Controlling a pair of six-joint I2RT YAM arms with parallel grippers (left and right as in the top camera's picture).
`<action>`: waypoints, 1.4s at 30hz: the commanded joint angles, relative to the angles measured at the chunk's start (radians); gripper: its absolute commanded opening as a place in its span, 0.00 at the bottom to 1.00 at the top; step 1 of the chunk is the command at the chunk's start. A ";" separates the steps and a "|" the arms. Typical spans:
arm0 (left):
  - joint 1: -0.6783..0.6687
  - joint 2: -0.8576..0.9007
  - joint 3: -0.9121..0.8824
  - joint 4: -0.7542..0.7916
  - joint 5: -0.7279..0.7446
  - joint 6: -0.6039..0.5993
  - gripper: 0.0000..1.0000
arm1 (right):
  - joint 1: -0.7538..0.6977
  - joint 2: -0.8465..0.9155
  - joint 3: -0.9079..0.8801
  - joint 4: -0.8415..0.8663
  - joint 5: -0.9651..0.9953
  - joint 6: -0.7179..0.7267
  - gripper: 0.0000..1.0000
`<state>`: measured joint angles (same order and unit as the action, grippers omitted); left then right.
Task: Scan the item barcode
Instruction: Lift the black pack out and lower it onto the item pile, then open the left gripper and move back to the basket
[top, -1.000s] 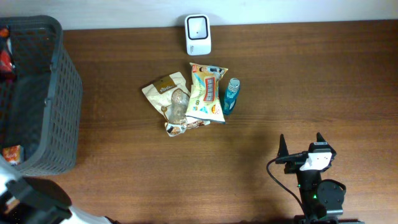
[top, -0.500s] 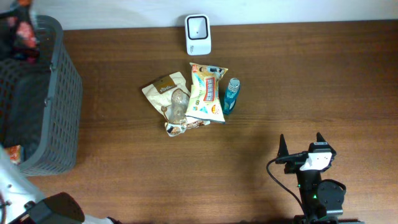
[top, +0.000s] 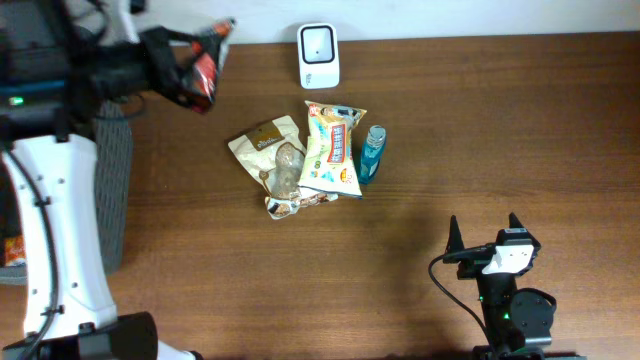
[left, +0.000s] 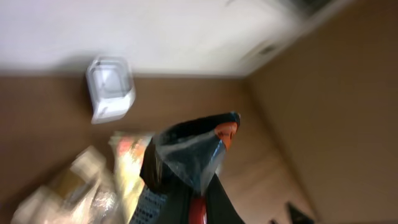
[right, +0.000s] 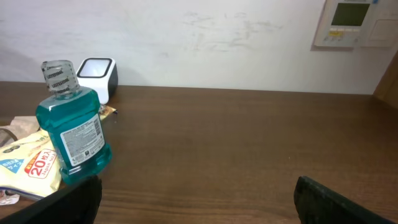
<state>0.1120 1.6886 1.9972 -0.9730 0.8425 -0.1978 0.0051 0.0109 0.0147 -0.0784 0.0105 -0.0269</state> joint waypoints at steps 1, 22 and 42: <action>-0.125 -0.011 -0.005 -0.124 -0.477 0.035 0.00 | -0.006 -0.008 -0.009 -0.003 0.002 -0.002 0.98; -0.512 0.306 -0.399 0.256 -0.533 0.027 0.24 | -0.006 -0.008 -0.009 -0.003 0.002 -0.002 0.98; -0.264 0.171 -0.109 0.046 -0.536 0.027 0.90 | -0.006 -0.008 -0.009 -0.003 0.002 -0.002 0.98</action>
<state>-0.2501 1.9823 1.8175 -0.8948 0.3096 -0.1764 0.0051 0.0109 0.0147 -0.0784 0.0105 -0.0273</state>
